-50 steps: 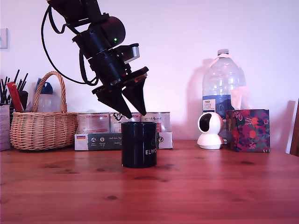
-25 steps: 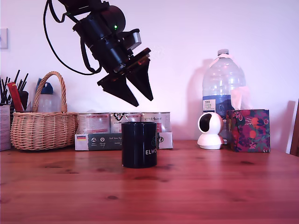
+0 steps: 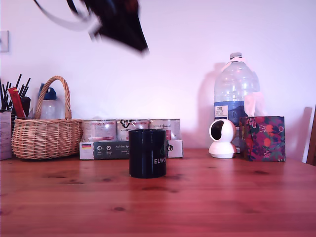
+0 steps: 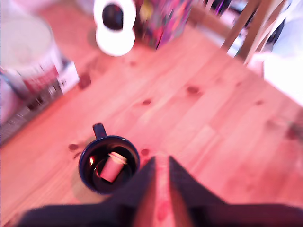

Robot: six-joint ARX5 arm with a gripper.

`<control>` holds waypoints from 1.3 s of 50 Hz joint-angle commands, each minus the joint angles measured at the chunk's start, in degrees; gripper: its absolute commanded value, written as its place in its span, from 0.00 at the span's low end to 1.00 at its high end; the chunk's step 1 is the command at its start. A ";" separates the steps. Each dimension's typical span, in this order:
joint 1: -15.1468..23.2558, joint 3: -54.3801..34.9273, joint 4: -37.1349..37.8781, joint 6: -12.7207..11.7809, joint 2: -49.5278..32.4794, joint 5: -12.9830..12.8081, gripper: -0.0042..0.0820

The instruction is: Pick up the coffee capsules from the table one by one and drop them inside the nearest coffee cup

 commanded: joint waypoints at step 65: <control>4.17 -47.45 10.43 -9.35 -39.10 -11.04 0.03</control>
